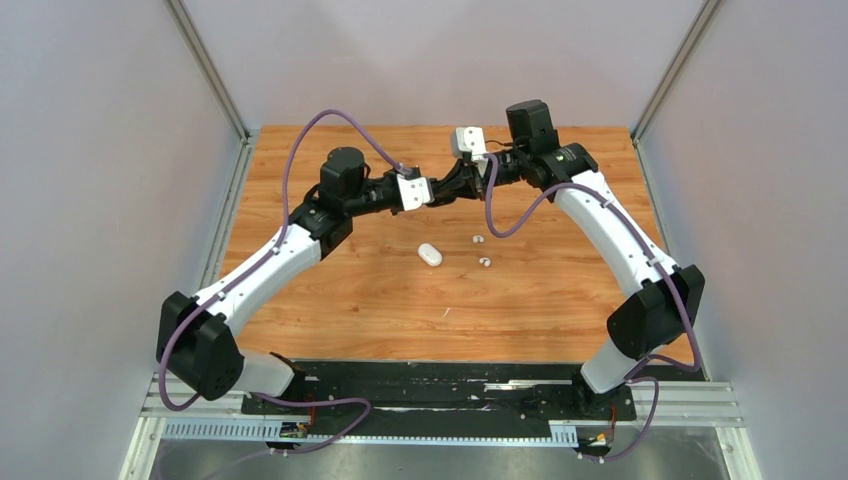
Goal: Insert the wireless bluetooth earbuds into the charging case
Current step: Place the earbud in the charging case.
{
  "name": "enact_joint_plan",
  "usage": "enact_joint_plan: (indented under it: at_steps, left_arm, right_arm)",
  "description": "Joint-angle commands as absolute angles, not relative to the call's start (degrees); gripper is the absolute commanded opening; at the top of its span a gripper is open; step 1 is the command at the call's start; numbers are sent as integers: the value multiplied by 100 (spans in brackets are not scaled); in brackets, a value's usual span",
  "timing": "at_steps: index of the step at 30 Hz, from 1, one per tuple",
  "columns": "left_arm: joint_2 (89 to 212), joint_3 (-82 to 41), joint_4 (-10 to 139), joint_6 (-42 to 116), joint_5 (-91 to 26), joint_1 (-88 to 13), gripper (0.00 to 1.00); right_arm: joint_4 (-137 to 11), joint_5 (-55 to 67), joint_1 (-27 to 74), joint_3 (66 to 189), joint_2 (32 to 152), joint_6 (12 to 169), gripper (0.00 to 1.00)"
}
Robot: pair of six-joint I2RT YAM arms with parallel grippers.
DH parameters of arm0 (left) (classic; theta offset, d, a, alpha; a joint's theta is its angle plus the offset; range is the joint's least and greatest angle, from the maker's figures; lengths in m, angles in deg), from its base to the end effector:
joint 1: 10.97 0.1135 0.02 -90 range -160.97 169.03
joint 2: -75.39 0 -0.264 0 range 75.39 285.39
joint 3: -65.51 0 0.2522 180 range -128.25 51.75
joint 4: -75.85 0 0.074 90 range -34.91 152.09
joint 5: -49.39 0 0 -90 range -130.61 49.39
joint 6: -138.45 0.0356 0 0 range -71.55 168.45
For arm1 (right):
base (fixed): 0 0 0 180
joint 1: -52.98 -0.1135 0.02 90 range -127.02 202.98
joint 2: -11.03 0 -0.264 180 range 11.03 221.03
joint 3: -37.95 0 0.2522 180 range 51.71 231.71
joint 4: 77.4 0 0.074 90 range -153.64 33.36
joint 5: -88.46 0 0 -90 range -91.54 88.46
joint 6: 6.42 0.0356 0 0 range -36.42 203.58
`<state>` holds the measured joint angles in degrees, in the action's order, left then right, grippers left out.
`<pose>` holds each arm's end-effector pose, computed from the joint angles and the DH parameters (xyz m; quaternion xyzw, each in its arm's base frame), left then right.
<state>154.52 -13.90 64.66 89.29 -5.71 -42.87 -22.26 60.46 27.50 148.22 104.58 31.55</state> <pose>0.2641 -0.1884 0.3545 0.5900 0.4791 -0.1832 0.6236 0.3015 0.1785 0.3932 -0.6579 0.4616 0.3657 0.4695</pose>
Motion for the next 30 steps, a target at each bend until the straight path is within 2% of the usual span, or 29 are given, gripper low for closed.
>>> enact_joint_plan:
  at_steps: [1,30]
  left_arm:
    - [15158,-1374,6741,8723,-368,-4323,0]
    - [15255,-1490,6568,8725,-357,-4318,0]
  right_arm:
    - [-2407,6140,2577,14972,10464,2911,0]
    - [-2698,5554,2406,14664,10010,2081,0]
